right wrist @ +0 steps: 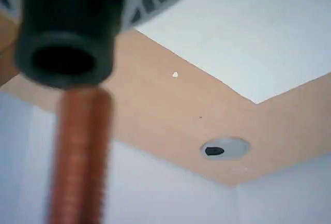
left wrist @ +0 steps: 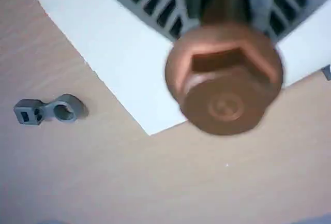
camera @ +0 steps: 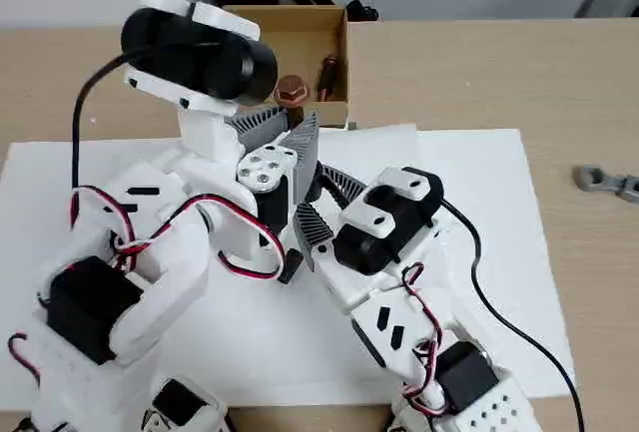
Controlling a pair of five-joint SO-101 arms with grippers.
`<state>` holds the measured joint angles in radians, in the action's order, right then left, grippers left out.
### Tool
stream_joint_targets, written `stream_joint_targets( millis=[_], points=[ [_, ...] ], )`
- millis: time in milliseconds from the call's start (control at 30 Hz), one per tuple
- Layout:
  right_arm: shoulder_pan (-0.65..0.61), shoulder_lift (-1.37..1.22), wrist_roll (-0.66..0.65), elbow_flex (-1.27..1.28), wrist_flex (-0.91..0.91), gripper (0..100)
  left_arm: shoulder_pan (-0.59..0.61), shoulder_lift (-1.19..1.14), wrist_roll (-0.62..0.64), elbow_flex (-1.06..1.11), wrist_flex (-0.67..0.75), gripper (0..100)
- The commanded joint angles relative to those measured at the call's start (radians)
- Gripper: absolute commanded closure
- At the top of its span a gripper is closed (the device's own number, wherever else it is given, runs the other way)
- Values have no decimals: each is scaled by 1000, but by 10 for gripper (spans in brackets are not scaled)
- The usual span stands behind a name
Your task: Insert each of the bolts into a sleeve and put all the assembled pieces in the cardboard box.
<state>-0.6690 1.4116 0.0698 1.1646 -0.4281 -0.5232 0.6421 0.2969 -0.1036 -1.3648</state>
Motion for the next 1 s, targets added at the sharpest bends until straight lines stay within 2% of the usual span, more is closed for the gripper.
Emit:
stream_joint_targets(
  millis=[0, 533, 767, 833, 967],
  points=[
    [5, -4, 9, -8, 16, 995, -9, 2, 11, 2, 48, 994],
    [5, 2, 9, -8, 16, 995, -9, 3, 11, 131, 109, 994],
    [5, 2, 9, -9, 16, 995, -9, 28, 3, 134, 103, 994],
    [5, 2, 9, -9, 16, 995, -9, 51, -32, 134, 101, 993],
    [5, 1, 9, -11, 16, 995, -9, 72, -48, 134, 52, 992]
  ],
)
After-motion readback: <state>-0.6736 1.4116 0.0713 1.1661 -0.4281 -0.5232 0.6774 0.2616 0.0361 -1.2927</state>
